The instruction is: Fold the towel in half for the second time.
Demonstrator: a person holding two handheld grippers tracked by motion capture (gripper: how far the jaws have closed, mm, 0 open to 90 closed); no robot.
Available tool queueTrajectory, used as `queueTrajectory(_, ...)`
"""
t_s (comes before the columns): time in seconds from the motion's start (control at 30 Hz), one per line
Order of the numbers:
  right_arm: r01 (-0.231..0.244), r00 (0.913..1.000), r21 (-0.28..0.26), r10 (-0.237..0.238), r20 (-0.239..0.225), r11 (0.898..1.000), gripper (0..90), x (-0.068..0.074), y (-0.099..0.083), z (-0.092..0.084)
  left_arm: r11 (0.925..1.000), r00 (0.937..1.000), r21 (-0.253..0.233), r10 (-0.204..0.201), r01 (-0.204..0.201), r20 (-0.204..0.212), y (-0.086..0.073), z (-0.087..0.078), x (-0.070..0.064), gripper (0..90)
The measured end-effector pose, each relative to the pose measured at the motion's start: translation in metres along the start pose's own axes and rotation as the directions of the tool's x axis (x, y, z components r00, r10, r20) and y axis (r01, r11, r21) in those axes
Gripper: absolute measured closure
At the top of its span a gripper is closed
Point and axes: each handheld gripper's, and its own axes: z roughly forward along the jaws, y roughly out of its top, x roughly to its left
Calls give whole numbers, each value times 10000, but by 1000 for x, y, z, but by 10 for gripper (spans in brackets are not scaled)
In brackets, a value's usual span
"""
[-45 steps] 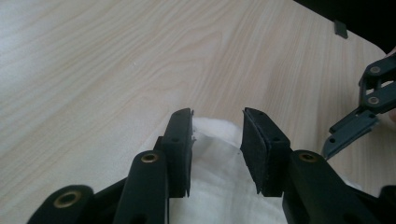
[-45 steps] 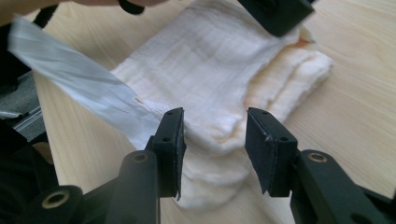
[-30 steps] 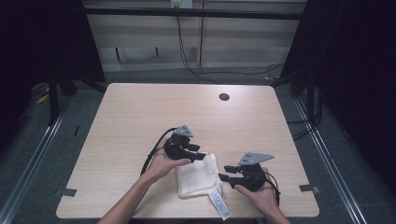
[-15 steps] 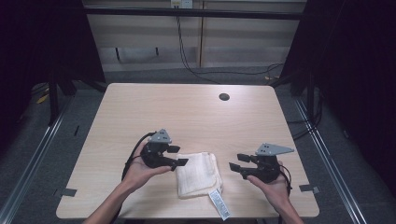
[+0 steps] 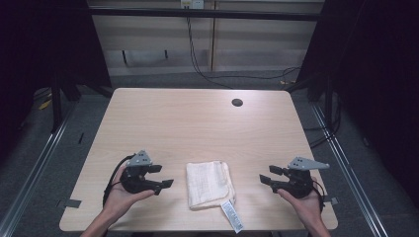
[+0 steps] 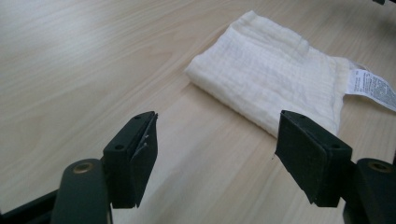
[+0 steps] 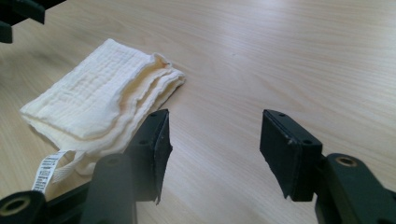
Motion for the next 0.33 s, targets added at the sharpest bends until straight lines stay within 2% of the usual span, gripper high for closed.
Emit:
queueTrajectory(0.07, -11, 10000, -104, 11, 53, 9999, 423, -2, -1, -3, 9998, 9996, -161, -87, 83, -256, -9, -8, 0, 295)
queueTrajectory(0.13, -34, 9998, -154, 37, 186, 9999, 418, -4, -2, -4, 9997, 9995, -207, -109, 103, -288, -13, -11, 0, 292)
queueTrajectory(0.17, -28, 9997, -193, 32, 231, 9998, 417, -5, -3, -3, 9976, 9985, -681, -174, 139, -519, -23, -19, 2, 301)
queueTrajectory(0.2, -7, 9996, -202, 13, 280, 9998, 416, -6, -4, -3, 9964, 9962, -834, -219, 148, -847, -26, -23, 2, 312)
queueTrajectory(0.27, 15, 9994, -120, -11, 337, 9999, 421, -7, -6, -2, 9969, 9959, -785, -80, 9, -902, -26, -25, 3, 297)
queueTrajectory(0.3, -15, 9996, -122, 18, 272, 9999, 420, -7, -6, -1, 9960, 9973, -889, -69, 4, -727, -26, -26, 4, 296)
queueTrajectory(0.33, -15, 9996, -122, 18, 272, 9999, 420, -7, -6, -1, 9960, 9973, -889, -69, 4, -727, -26, -26, 4, 295)
